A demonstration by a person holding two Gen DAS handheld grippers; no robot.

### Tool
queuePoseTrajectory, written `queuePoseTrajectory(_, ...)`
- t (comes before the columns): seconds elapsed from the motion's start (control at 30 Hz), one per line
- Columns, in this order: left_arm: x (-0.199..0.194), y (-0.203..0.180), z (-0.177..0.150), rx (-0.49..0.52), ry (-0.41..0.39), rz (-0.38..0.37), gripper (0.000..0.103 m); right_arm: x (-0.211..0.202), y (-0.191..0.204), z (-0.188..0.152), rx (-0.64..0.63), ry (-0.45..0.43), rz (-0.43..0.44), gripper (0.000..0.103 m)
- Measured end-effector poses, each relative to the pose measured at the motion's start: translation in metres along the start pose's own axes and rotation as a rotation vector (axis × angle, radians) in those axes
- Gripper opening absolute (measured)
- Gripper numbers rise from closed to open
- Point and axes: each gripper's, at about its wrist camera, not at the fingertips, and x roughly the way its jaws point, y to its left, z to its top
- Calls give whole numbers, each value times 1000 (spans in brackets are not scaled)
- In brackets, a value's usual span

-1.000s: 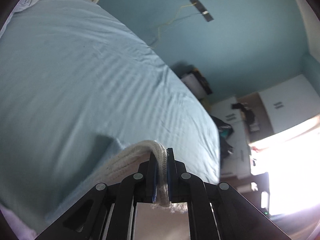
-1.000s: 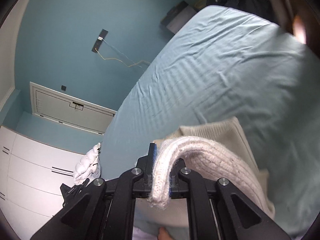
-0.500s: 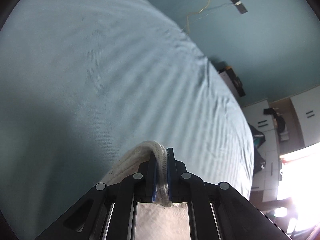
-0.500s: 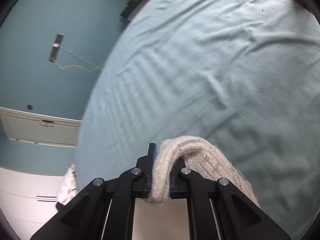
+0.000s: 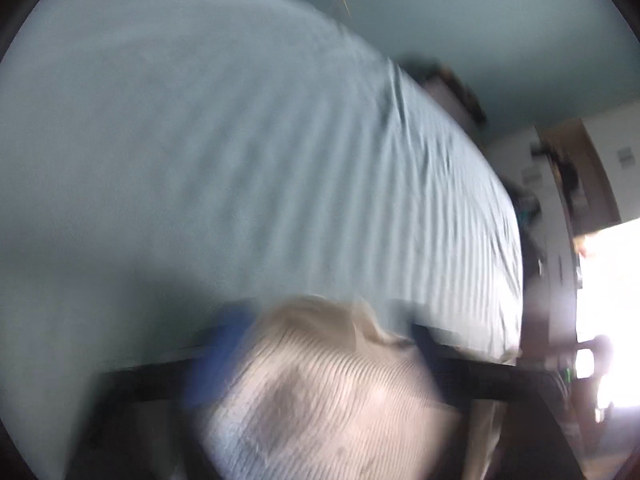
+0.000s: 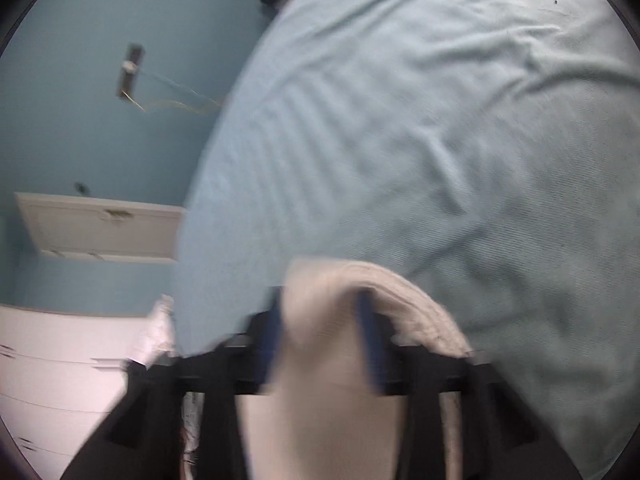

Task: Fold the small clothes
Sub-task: 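Lower the hem onto the sweater and open both grippers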

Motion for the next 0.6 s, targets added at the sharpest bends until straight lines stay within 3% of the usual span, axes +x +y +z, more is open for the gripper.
queuePoseTrajectory(0.03, -11, 1, 2, -28, -68, -31, 103, -15, -4, 2, 66, -66, 48, 95)
queuePoseTrajectory(0.1, -25, 4, 3, -72, -123, -47, 103, -31, -8, 4, 147, -143, 62, 98)
queuePoseTrajectory(0.13, -29, 7, -1, -75, -138, -32, 103, -39, -11, 1, 165, -179, 50, 98)
queuePoseTrajectory(0.2, -34, 3, -9, -28, -160, 44, 103, -50, -9, -7, 119, -218, -62, 98)
queuePoseTrajectory(0.3, -32, -12, -32, 145, -163, 192, 103, -43, 10, -19, -97, -188, -296, 97)
queuePoseTrajectory(0.37, -26, -14, -54, 255, -123, 201, 103, -31, 13, -30, -251, -150, -433, 97)
queuePoseTrajectory(0.43, -12, -18, -81, 324, -56, 166, 103, -18, 5, -38, -345, -93, -486, 97)
queuePoseTrajectory(0.53, 13, -19, -117, 367, 14, 142, 103, 0, -17, -38, -303, 0, -497, 95)
queuePoseTrajectory(0.57, 19, -19, -127, 378, 21, 155, 103, 7, -21, -38, -294, 21, -518, 88)
queuePoseTrajectory(0.6, 31, -13, -138, 383, 26, 192, 103, 14, -23, -40, -306, 39, -553, 71)
